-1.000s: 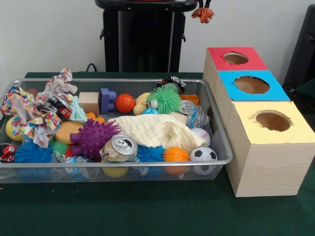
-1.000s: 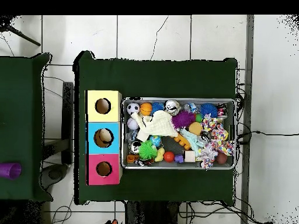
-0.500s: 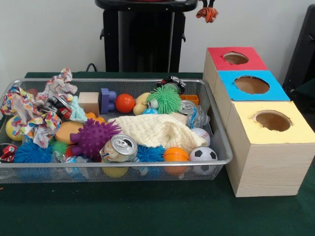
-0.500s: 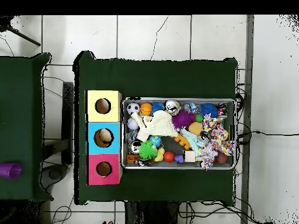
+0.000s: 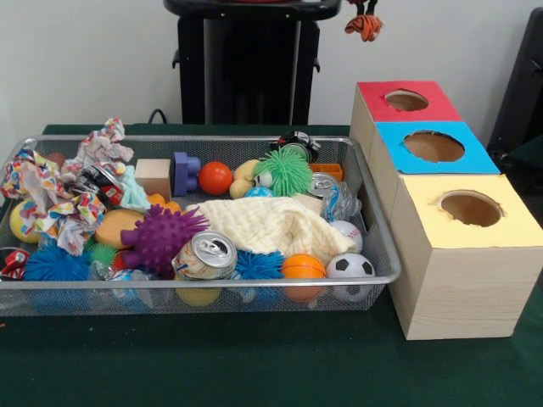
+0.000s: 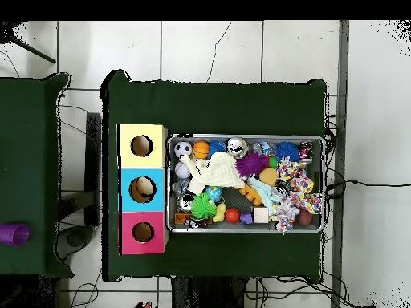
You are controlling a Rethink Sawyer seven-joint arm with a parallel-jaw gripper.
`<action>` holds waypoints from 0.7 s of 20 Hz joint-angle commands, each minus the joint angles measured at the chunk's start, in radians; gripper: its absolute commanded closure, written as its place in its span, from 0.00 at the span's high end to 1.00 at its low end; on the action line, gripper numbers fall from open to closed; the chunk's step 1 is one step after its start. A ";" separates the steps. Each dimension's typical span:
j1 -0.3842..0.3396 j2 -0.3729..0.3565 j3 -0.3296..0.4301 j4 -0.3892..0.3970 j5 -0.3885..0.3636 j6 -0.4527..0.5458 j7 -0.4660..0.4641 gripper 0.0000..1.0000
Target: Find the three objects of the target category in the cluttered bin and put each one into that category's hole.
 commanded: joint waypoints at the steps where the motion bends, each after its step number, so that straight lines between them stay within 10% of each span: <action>1: -0.021 0.051 0.083 -0.226 0.068 0.069 0.166 0.00; 14: -0.039 0.085 0.097 -0.311 0.024 0.111 0.109 0.00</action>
